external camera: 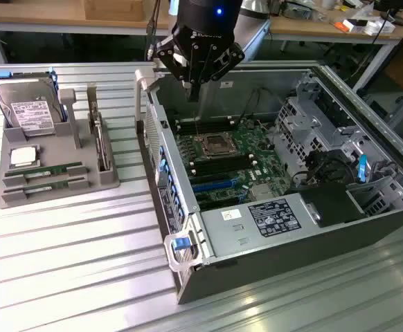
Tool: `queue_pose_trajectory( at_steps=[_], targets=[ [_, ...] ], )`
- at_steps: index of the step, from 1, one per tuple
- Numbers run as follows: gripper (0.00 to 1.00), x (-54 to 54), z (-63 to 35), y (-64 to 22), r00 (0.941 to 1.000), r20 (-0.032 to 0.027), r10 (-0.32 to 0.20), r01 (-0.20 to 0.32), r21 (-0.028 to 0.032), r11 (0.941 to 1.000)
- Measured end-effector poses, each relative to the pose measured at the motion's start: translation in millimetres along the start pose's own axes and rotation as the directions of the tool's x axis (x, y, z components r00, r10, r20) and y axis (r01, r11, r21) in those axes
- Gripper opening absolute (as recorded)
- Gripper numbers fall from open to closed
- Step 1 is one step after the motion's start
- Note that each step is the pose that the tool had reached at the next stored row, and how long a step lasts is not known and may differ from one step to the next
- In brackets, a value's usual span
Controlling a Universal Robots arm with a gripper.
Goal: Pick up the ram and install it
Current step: 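Reach for the ram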
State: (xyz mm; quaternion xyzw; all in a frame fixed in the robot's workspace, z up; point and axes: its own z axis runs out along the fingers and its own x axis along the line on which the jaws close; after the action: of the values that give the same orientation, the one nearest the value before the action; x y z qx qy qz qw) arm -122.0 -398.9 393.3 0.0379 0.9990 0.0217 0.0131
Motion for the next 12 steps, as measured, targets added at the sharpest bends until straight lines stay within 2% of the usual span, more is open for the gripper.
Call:
queue_pose_trajectory(
  at_steps=[1, 2, 12],
  targets=[
    [0.10, 12.4, -0.3, -0.9, 1.0000, 0.0000, 0.000, 0.000, 0.0000, 1.0000],
    [0.10, 15.5, -0.4, -1.2, 1.0000, 0.0000, 0.000, 0.000, 0.0000, 1.0000],
    [0.10, 24.6, -0.7, -1.9, 1.0000, 0.0000, 0.000, 0.000, 0.0000, 1.0000]
  ],
)
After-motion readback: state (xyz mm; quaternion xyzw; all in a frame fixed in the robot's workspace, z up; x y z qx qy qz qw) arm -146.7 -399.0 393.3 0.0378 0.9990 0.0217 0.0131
